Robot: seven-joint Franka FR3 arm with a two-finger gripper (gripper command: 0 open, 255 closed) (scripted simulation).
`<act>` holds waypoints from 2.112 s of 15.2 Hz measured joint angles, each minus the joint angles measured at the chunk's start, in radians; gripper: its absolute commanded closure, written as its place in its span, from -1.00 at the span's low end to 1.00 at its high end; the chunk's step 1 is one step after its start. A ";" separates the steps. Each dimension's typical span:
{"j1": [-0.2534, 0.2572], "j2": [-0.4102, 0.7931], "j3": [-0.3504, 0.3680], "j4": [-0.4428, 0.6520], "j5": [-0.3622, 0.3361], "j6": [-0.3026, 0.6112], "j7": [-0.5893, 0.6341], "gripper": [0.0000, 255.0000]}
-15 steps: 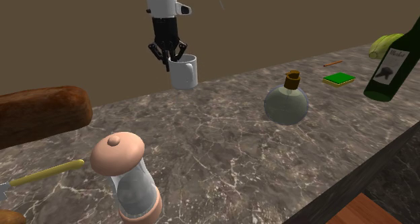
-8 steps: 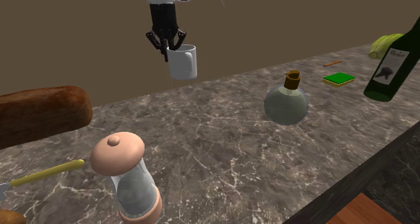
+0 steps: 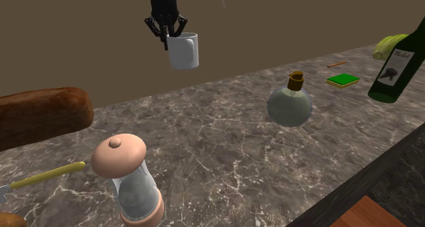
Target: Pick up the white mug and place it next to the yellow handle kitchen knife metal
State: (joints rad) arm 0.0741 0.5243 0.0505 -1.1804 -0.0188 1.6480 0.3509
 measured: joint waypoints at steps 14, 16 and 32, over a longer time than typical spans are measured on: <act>0.052 -0.279 0.031 -0.326 0.011 0.047 0.085 1.00; 0.064 -0.349 0.040 -0.423 0.016 0.074 0.107 1.00; 0.187 -0.747 0.165 -0.902 0.094 0.165 0.329 1.00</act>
State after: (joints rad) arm 0.2610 -0.2230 0.2153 -2.0825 0.0750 1.8128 0.6795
